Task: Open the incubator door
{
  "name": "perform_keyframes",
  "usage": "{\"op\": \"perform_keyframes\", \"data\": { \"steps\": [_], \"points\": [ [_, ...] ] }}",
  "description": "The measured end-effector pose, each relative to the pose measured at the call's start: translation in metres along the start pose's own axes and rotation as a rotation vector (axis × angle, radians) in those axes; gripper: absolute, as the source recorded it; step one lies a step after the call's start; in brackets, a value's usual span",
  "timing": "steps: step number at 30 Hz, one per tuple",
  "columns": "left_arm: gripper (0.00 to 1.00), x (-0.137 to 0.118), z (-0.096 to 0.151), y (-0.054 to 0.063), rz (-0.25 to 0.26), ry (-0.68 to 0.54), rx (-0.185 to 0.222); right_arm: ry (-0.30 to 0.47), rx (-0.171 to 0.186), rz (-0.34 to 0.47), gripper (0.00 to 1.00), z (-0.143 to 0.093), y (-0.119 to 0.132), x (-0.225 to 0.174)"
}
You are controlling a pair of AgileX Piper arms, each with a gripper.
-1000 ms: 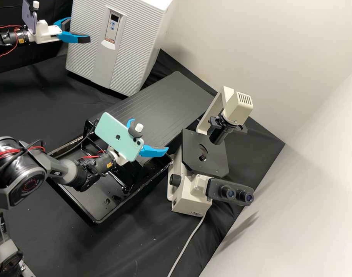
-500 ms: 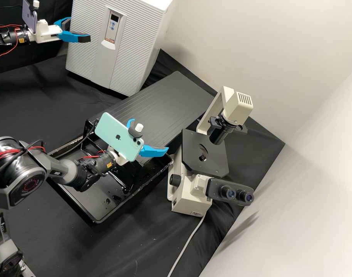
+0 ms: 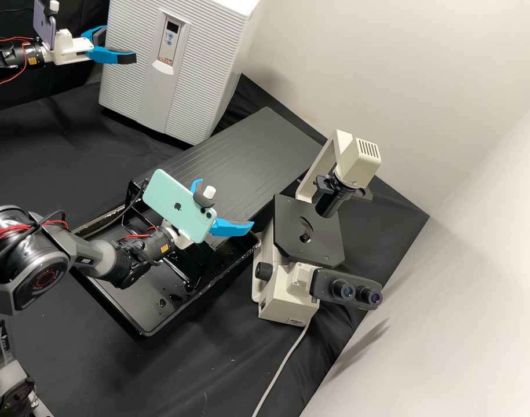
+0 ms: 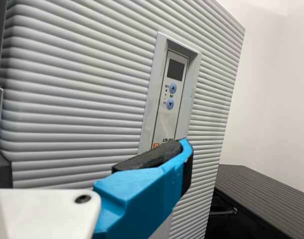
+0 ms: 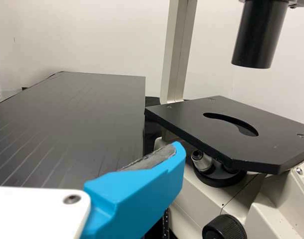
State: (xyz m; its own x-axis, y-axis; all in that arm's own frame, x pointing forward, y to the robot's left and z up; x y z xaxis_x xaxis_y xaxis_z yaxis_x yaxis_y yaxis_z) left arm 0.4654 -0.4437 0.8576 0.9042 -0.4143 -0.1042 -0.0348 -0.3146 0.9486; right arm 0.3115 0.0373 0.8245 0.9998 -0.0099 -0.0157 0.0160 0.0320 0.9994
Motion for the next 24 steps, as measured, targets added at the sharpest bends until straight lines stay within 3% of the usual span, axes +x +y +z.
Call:
{"op": "perform_keyframes", "data": {
  "steps": [24],
  "points": [
    [0.00, -0.0022, -0.0007, -0.0013, 0.014, 0.006, -0.013, 0.000, 0.000, 0.000, 1.00, 0.0000, 0.0000, 0.0000]
  ]
}}
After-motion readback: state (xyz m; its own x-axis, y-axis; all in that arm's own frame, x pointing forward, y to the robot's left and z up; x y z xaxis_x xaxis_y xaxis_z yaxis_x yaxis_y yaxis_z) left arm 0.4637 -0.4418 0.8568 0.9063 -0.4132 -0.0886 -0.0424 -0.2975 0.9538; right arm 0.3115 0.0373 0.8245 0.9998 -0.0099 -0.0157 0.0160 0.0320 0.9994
